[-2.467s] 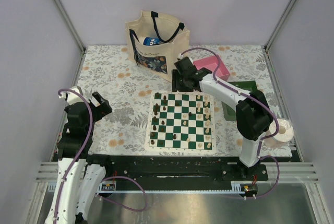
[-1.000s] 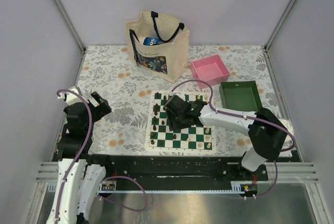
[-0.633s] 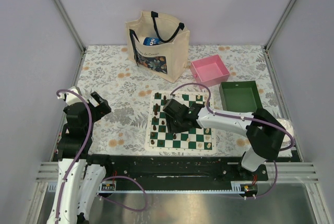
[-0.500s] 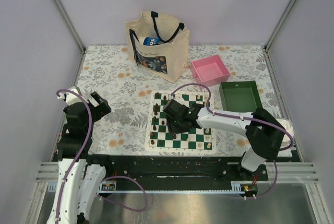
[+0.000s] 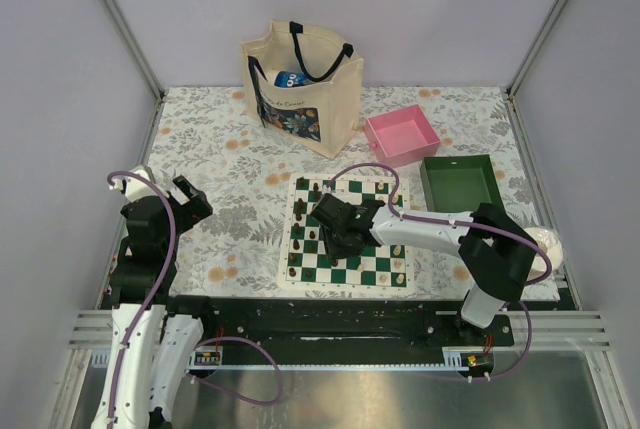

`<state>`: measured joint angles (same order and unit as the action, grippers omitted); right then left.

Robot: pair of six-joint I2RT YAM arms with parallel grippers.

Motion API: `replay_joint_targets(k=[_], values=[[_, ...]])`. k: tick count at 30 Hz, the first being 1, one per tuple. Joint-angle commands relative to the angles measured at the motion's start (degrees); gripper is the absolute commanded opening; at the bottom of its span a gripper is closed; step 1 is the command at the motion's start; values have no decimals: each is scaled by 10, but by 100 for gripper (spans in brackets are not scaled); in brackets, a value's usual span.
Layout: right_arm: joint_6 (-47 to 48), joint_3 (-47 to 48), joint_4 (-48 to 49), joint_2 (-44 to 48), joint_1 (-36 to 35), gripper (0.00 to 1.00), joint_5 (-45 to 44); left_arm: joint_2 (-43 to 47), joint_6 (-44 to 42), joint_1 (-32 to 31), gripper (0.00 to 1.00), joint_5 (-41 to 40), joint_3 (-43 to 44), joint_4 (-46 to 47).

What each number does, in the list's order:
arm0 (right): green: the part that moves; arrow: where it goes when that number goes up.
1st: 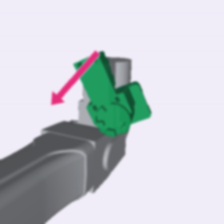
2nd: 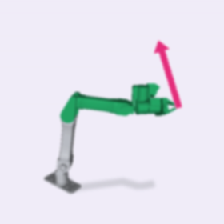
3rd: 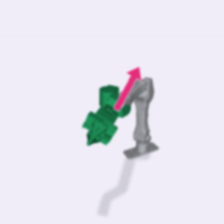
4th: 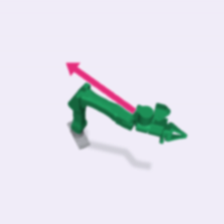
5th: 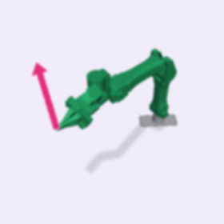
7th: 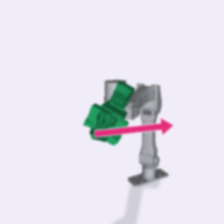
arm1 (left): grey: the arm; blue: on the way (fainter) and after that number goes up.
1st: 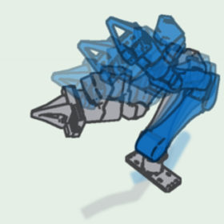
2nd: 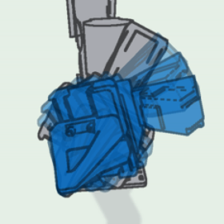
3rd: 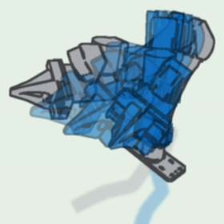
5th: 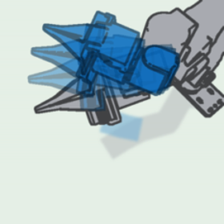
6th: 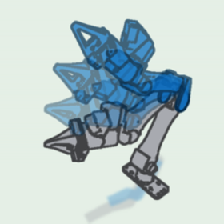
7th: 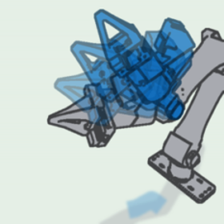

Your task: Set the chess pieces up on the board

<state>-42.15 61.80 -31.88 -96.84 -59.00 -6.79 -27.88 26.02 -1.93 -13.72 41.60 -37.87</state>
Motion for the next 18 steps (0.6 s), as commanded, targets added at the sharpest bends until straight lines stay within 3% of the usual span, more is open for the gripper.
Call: replay_joint_targets(k=[1, 17, 18], values=[[-7, 8, 2, -5, -5, 41, -2, -2, 3, 5, 99, 12, 2, 11], [-3, 10, -6, -11, -6, 35, 8, -2, 3, 11, 99, 19, 2, 12], [-2, 10, -6, -10, -7, 31, 8, -3, 3, 11, 99, 19, 1, 13]])
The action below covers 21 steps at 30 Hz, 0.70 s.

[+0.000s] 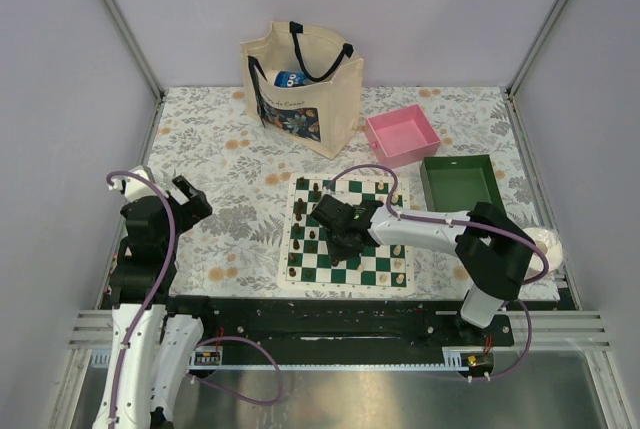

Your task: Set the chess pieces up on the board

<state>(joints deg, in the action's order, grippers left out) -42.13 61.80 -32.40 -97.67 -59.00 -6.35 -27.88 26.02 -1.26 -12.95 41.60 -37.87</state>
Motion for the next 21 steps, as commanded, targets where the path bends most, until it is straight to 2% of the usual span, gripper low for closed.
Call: replay_joint_targets(k=[1, 7, 14, 21], values=[[-1, 10, 1, 0, -7, 27, 1, -2, 3, 6, 99, 12, 1, 13], [13, 15, -2, 20, -9, 14, -9, -2, 3, 7, 99, 13, 1, 14], [63, 64, 5, 42, -9, 15, -41, -1, 3, 8, 99, 14, 1, 14], [126, 194, 1, -7, 13, 16, -92, 0, 4, 9, 99, 13, 1, 14]])
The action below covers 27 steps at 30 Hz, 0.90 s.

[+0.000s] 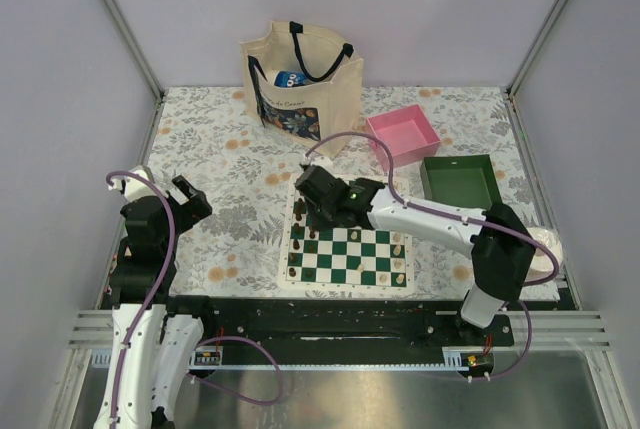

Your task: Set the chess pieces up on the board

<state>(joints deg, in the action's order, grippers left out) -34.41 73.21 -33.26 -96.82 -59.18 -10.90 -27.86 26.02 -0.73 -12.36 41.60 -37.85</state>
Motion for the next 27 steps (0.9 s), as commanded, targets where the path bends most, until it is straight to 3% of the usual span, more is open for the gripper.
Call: replay_joint_targets(k=[1, 15, 27], values=[[55, 94, 10, -23, 24, 16, -45, 2, 3, 5, 99, 7, 1, 14], [106, 277, -22, -189, 98, 17, -3, 7, 4, 6, 99, 1, -1, 13], [112, 341, -32, -256, 100, 18, -5, 10, 4, 7, 99, 1, -1, 13]])
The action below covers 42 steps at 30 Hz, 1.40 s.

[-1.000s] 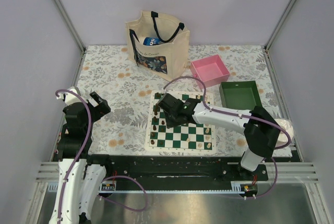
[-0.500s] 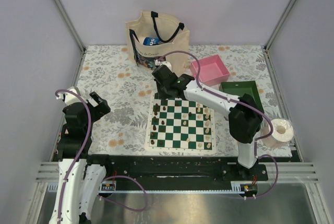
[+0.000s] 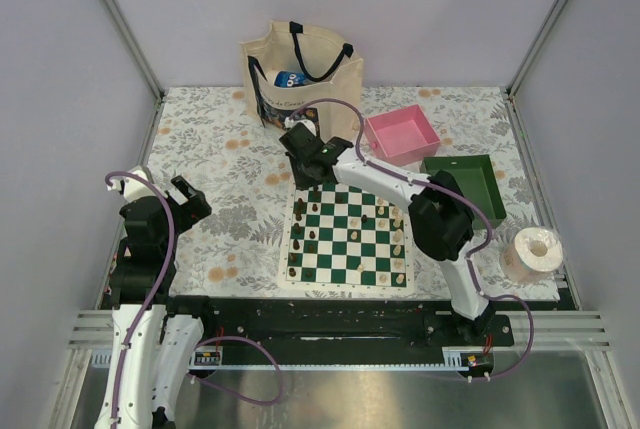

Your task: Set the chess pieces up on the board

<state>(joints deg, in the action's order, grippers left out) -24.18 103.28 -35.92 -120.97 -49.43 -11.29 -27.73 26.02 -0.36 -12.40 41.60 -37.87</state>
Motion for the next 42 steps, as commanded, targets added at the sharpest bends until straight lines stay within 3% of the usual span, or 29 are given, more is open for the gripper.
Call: replay_joint_targets(k=[1, 42], values=[[10, 44, -6, -18, 4, 18, -1, 7, 4, 4, 99, 2, 0, 14], [16, 115, -29, -119, 5, 21, -22, 7, 6, 17, 99, 7, 0, 14]])
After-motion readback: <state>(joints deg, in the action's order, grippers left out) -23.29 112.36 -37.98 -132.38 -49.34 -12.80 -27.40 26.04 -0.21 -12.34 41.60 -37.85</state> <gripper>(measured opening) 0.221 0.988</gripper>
